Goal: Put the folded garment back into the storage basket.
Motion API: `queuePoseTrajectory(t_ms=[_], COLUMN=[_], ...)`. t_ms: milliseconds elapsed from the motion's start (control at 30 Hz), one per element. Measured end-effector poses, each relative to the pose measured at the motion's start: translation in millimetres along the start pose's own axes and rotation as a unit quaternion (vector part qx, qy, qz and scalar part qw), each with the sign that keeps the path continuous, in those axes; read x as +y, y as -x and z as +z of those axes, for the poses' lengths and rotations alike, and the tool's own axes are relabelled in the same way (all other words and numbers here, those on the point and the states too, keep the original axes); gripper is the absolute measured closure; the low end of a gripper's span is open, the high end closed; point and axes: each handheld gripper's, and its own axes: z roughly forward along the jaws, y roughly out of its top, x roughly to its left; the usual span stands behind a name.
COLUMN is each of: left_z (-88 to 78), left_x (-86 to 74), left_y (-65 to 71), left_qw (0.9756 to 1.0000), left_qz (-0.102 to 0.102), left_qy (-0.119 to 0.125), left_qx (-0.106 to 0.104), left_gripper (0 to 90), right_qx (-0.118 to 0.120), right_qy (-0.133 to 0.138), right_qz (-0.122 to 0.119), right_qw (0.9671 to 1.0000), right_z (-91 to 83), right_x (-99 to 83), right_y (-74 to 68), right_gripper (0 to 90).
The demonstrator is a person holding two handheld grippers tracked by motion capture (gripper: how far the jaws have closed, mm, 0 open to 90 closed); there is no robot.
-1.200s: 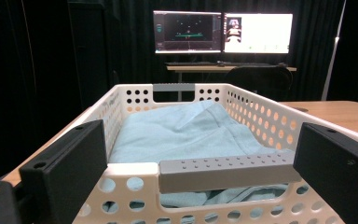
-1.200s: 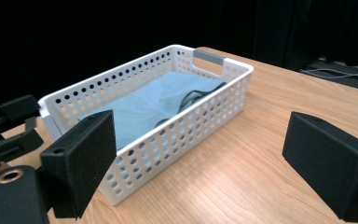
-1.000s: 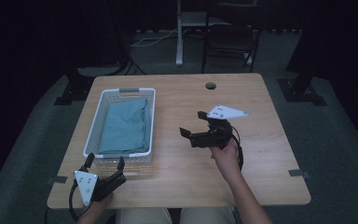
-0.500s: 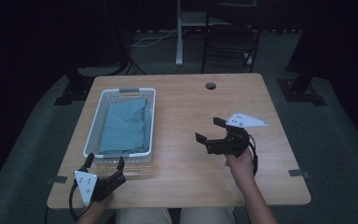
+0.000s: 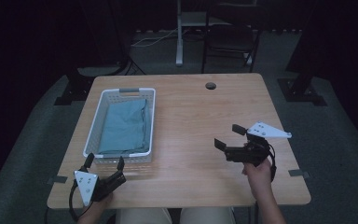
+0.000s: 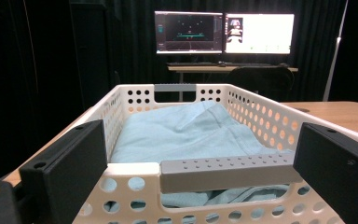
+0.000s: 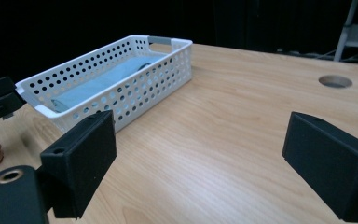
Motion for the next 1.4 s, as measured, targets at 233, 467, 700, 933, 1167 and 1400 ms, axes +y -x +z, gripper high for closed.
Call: queuePoseTrajectory(t_ms=[233,467,700,933,1167,1400], left_z=[-0.1,-0.1,-0.1,-0.1,-0.3,-0.5], left_x=[0.0,0.0,0.0,0.0,0.0,-0.1], left_y=[0.0,0.1,0.1,0.1,0.3,0.2], left_qw=[1.0000,1.0000,1.0000,1.0000,1.0000,1.0000], left_qz=[0.000,0.000,0.000,0.000,0.000,0.000], left_qy=[0.000,0.000,0.000,0.000,0.001,0.001], left_qx=[0.000,0.003,0.003,0.003,0.006,0.006], left_gripper=[4.1,4.1,4.1,4.0,4.1,4.1], right_qx=[-0.017,-0.032,-0.046,-0.045,-0.052,-0.085], right_qy=[0.001,-0.001,0.001,0.004,0.003,0.011], right_qz=[0.004,0.003,0.019,0.038,0.058,0.051], right_qw=[0.9998,0.9995,0.9988,0.9983,0.9970,0.9950], right_z=[-13.0,-22.5,-34.2,-38.7,-42.3,-44.0], right_x=[-12.5,-23.1,-41.2,-67.2,-85.9,-92.6], right_y=[4.7,9.1,18.4,25.4,32.2,30.8], right_gripper=[9.7,9.8,9.7,9.7,9.7,9.7])
